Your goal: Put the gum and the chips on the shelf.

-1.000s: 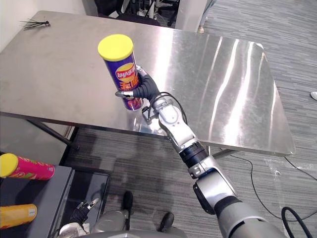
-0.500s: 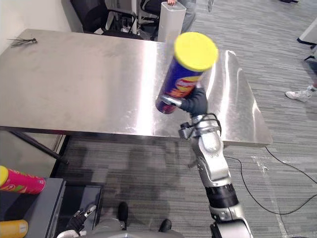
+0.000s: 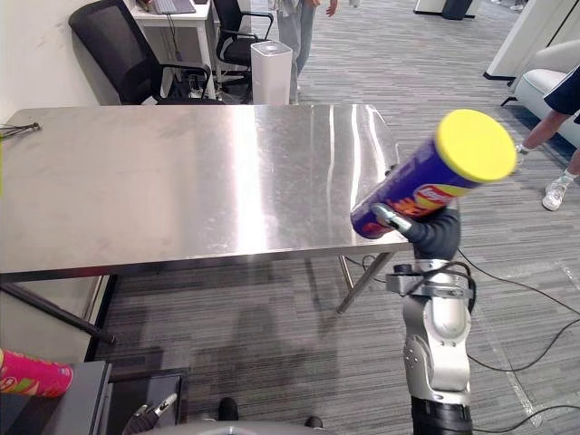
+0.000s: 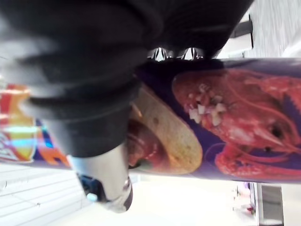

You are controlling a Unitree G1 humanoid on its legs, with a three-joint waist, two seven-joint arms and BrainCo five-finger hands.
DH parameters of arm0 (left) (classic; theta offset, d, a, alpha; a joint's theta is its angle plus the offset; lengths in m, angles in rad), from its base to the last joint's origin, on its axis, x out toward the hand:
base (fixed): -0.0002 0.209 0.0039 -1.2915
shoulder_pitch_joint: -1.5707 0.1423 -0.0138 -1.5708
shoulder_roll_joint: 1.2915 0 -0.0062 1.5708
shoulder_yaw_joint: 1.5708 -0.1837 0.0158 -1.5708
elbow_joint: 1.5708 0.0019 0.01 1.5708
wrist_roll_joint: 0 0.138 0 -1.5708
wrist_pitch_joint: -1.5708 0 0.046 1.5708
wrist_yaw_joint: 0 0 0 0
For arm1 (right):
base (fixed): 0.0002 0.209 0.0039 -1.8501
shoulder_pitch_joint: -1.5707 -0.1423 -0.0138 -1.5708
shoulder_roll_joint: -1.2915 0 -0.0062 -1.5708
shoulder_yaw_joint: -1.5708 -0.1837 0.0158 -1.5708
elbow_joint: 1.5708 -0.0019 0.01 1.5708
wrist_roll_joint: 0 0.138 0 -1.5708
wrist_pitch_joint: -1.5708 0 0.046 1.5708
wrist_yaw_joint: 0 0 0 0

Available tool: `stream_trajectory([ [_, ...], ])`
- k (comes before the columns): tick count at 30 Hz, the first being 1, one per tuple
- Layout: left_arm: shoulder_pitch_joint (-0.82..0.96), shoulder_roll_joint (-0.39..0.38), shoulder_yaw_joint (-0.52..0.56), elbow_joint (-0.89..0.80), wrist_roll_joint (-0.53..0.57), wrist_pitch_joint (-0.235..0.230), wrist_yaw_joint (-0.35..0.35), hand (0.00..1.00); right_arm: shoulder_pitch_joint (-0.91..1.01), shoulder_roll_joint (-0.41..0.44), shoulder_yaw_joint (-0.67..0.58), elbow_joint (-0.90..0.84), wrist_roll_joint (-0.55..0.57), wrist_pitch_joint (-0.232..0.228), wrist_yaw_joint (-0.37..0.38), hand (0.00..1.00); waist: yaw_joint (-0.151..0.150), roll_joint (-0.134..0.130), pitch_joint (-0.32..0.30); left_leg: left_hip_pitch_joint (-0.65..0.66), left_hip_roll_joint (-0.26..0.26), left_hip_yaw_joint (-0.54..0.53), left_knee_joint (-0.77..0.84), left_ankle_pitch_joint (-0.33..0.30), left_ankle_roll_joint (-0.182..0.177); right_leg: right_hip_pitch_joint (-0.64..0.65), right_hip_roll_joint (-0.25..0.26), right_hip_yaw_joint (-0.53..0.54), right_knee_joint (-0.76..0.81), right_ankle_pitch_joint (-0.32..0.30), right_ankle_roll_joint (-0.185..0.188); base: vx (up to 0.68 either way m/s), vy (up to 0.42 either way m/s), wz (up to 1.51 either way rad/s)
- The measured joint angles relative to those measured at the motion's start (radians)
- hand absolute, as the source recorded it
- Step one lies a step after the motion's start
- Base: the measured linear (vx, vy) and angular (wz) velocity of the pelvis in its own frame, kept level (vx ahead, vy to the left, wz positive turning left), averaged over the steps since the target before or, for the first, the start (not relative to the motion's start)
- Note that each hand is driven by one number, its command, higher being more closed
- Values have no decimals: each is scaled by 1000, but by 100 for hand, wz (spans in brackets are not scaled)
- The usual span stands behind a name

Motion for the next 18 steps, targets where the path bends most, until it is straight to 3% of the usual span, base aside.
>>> stream_trajectory([
  [8, 11, -1, 11, 0, -7, 1, -10, 0, 78, 58, -128, 0, 0, 0, -22, 100, -10, 8, -12, 17, 2, 14, 5, -4, 1, -1, -1, 13, 22, -2, -1, 24, -1, -5],
  [10, 8, -2, 15, -5, -14, 1, -21, 0, 79, 66, -137, 1, 0, 0, -37, 100, -12, 13, 4, -15, 12, 13, 88, -41, 4, -20, -9, 13, 83, -24, -7, -12, 1, 2],
  [12, 1, -6, 17, -11, -26, 2, -26, 0, 79, 66, -139, 0, 0, 0, -46, 100, -13, 26, 38, -72, 33, 1, 256, -123, 4, -42, -21, 12, 191, -83, -6, -67, -6, 9],
  [14, -3, -9, 17, -13, -63, 2, -28, 0, 79, 70, -133, 0, 0, 0, -48, 100, -13, 38, 64, -105, 43, -18, 340, -167, -2, -69, -33, 0, 276, -135, -13, -150, -9, 22],
  [18, -5, -21, 49, -21, -111, 13, -31, 0, 76, 78, -75, 1, 8, 0, -48, 100, -10, 47, 101, -181, 51, -77, 401, -175, -23, -122, -41, -46, 377, -185, -37, -125, -56, 37],
])
